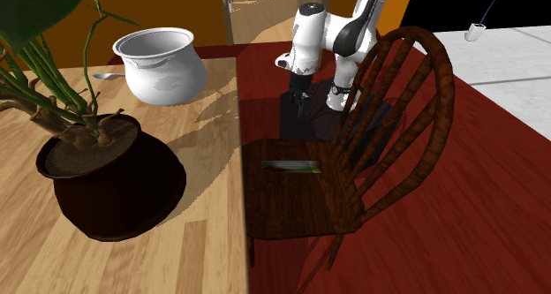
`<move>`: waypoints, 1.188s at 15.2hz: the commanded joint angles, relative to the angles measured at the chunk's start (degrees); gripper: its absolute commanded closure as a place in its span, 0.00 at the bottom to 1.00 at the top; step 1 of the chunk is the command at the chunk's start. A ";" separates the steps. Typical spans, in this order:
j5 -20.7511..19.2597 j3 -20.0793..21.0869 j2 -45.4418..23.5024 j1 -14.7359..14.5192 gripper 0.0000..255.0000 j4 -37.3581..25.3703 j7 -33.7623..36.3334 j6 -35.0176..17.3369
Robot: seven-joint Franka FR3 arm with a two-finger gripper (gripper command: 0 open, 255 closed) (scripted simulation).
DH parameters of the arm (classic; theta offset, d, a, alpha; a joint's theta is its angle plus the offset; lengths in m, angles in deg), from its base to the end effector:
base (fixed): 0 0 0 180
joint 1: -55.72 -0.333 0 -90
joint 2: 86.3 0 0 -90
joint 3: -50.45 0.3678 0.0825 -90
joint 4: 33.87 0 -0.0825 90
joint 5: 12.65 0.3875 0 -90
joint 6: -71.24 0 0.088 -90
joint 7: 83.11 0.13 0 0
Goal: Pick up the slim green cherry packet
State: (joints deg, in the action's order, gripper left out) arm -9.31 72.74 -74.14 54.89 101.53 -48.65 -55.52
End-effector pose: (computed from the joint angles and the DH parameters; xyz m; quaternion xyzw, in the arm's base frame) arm 0.4294 0.1914 0.4344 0.9925 -0.1186 0.0285 0.0029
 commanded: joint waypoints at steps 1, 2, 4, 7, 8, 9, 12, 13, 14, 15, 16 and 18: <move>-1.40 1.46 -4.42 0.04 0.00 -1.22 3.24 -2.63; -2.36 2.06 -6.77 0.04 0.00 -2.22 4.89 -3.63; -4.58 2.94 -11.57 -0.20 0.00 -4.46 8.30 -5.41; -8.37 3.44 -18.89 -1.22 0.00 -8.40 13.47 -7.48; -9.65 3.40 -21.33 -1.73 0.00 -9.87 15.13 -8.01; -10.89 3.23 -23.76 -2.36 0.00 -11.41 16.73 -8.46; -14.17 2.25 -30.94 -4.65 0.00 -16.48 21.01 -9.38; -14.98 1.86 -33.03 -5.42 0.00 -18.11 22.11 -9.54; -15.30 1.61 -33.57 -5.62 0.00 -18.01 22.31 -10.14; -15.63 1.39 -34.12 -5.79 0.00 -17.93 22.53 -10.74; -15.98 1.18 -34.69 -5.94 0.00 -17.86 22.76 -11.33; -16.70 0.75 -35.84 -6.26 0.00 -17.75 23.23 -12.50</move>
State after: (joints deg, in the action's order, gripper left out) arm -25.61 73.74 -109.34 48.76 83.66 -25.65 -67.29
